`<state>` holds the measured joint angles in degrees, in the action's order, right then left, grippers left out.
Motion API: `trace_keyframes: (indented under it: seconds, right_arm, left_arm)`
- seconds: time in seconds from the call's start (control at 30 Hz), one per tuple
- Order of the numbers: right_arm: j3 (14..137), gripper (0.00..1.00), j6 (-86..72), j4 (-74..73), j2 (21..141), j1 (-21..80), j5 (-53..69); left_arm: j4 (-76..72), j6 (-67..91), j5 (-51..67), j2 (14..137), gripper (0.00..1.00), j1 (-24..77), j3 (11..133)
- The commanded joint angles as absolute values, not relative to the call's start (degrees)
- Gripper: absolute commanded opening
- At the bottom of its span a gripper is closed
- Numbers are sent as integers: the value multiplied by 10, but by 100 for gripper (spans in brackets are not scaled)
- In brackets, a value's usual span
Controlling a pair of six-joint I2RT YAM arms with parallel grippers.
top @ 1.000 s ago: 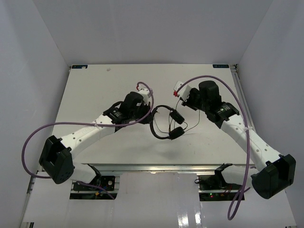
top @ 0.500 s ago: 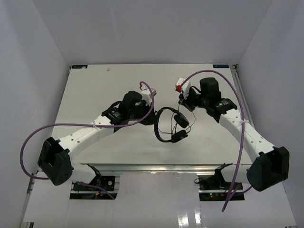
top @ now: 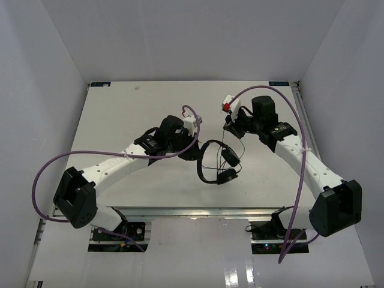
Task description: Wrap the headphones
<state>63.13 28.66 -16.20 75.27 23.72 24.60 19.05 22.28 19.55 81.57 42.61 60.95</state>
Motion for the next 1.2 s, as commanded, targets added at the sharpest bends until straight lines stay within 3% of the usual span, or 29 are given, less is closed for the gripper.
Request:
trace_keyframes:
  seconds: [0.0,0.3,0.53,0.7,1.0,1.17]
  right_arm:
    - [639,8,275,-131,755,225,251]
    - [584,9,254,-112,741,174,373]
    - [552,12,172,-10,792,161,580]
    - [579,14,114,62,846,161,631]
    - [554,28,-98,324,915,169,704]
    - [540,42,-89,334,906,173,699]
  left_arm:
    - [176,219,213,807,0,431,632]
    - [218,213,152,766,0,431,686]
    - [292,210,112,762,0,440,808]
    - [345,213,88,769,0,442,906]
    - [451,217,63,822,0,443,1096]
    - [476,217,46,837,0,443,1123]
